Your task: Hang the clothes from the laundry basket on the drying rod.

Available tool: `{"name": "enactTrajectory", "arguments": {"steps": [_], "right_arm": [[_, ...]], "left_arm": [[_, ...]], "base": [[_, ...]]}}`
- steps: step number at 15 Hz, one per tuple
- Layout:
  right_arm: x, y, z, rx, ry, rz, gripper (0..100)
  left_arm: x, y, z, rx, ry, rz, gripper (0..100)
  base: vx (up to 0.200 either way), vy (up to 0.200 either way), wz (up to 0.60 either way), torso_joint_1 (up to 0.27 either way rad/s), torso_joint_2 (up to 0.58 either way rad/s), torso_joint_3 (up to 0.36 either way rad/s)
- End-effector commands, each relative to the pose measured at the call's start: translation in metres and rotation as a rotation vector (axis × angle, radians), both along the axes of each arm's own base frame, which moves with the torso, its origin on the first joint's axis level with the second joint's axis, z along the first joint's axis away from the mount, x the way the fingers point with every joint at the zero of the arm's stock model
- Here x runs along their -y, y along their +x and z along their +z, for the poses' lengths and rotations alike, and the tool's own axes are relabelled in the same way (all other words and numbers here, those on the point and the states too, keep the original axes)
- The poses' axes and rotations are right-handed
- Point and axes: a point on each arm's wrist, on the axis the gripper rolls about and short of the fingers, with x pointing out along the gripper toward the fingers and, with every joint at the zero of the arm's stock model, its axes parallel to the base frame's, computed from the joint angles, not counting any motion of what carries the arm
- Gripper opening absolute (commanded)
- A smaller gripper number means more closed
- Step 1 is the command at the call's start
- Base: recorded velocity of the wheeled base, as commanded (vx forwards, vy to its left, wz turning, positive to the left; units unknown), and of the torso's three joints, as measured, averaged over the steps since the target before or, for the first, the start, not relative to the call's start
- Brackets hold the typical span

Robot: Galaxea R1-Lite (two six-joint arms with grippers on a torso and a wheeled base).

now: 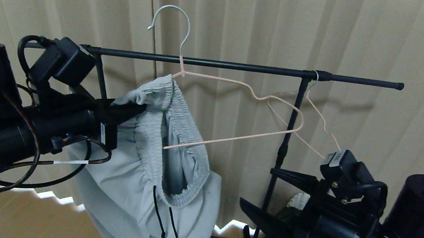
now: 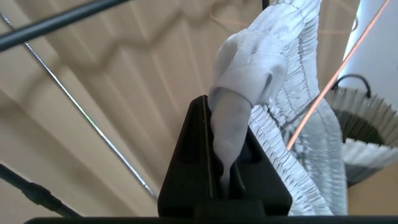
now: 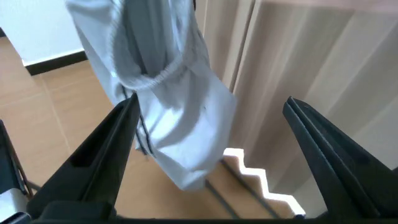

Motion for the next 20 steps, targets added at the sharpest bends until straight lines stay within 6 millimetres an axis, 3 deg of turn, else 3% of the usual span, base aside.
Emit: {"name": "enactTrajectory", "arguments": {"steps": [1, 6, 14, 19, 20], "right_arm": [[-0.015, 0.015, -0.014, -0.051, -0.023, -0.006, 100], [-0.054, 0.020, -0.016, -0.088, 0.019, -0.009, 100], [-0.068, 0.030, -0.013, -0.098, 0.065, -0.032, 100], [-0.078, 0.042, -0.031, -0.113, 0.024, -0.103, 100], [-0.078, 0.042, -0.031, -0.111, 0.025, -0.107, 0]], "left_arm": [[-0.003, -0.013, 0.010, 0.031, -0.030, -0.006, 0], [0.009, -0.022, 0.010, 0.005, -0.073, 0.006, 0], [0.012, -0.025, 0.004, -0.010, -0.055, -0.008, 0], [0.014, -0.028, 0.005, -0.004, -0.057, -0.022, 0], [0.014, -0.028, 0.006, -0.002, -0.058, -0.022, 0]], "base": [[0.000, 0.000, 0.00, 0.000, 0.00, 0.000], [0.000, 0.000, 0.00, 0.000, 0.00, 0.000], [0.000, 0.000, 0.00, 0.000, 0.00, 0.000], [0.000, 0.000, 0.00, 0.000, 0.00, 0.000], [0.000, 0.000, 0.00, 0.000, 0.00, 0.000]]}}
